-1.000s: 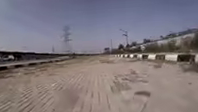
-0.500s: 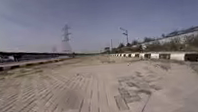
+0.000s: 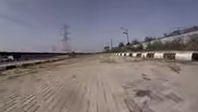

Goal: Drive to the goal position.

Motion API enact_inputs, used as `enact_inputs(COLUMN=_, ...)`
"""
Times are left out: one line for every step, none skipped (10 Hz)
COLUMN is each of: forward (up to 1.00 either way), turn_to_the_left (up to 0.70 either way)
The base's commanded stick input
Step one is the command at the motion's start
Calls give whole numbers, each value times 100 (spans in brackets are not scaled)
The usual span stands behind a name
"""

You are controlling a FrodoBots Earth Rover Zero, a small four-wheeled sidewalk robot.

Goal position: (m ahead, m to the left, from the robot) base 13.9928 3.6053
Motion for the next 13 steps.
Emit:
enact_inputs(forward=100, turn_to_the_left=0)
enact_inputs(forward=100, turn_to_the_left=0)
enact_inputs(forward=100, turn_to_the_left=0)
enact_inputs(forward=100, turn_to_the_left=0)
enact_inputs(forward=100, turn_to_the_left=0)
enact_inputs(forward=100, turn_to_the_left=0)
enact_inputs(forward=100, turn_to_the_left=0)
enact_inputs(forward=100, turn_to_the_left=0)
enact_inputs(forward=100, turn_to_the_left=0)
enact_inputs(forward=100, turn_to_the_left=0)
enact_inputs(forward=100, turn_to_the_left=0)
enact_inputs(forward=100, turn_to_the_left=0)
enact_inputs(forward=100, turn_to_the_left=0)
